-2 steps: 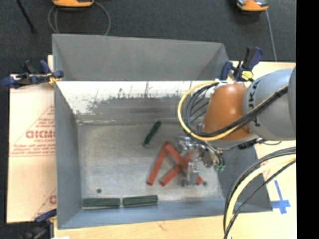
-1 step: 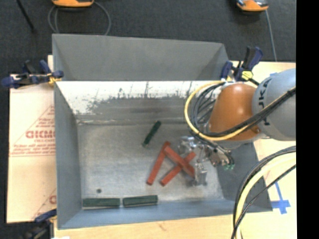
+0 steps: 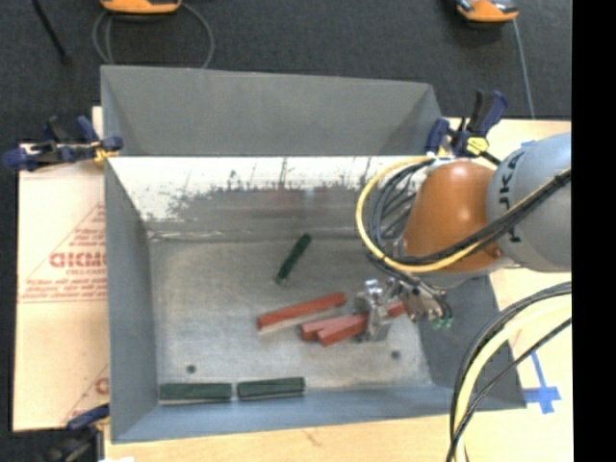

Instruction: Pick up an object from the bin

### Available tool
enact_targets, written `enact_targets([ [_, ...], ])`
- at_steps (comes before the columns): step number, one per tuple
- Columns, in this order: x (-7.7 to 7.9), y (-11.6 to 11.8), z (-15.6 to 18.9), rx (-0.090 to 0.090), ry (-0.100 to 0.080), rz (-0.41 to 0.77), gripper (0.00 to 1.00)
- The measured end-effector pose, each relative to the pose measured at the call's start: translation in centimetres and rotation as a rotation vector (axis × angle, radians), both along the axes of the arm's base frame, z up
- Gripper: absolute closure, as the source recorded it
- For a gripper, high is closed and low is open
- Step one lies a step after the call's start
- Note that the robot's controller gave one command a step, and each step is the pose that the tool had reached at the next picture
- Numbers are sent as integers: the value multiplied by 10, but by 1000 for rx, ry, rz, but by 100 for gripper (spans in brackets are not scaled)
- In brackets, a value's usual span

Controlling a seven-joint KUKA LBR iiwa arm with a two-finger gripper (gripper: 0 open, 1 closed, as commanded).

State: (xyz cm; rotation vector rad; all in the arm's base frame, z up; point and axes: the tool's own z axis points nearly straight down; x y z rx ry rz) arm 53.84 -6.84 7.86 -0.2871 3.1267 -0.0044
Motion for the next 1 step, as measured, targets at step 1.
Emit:
enact_targets([
  [1, -59, -28, 127, -1, -5, 129, 100],
])
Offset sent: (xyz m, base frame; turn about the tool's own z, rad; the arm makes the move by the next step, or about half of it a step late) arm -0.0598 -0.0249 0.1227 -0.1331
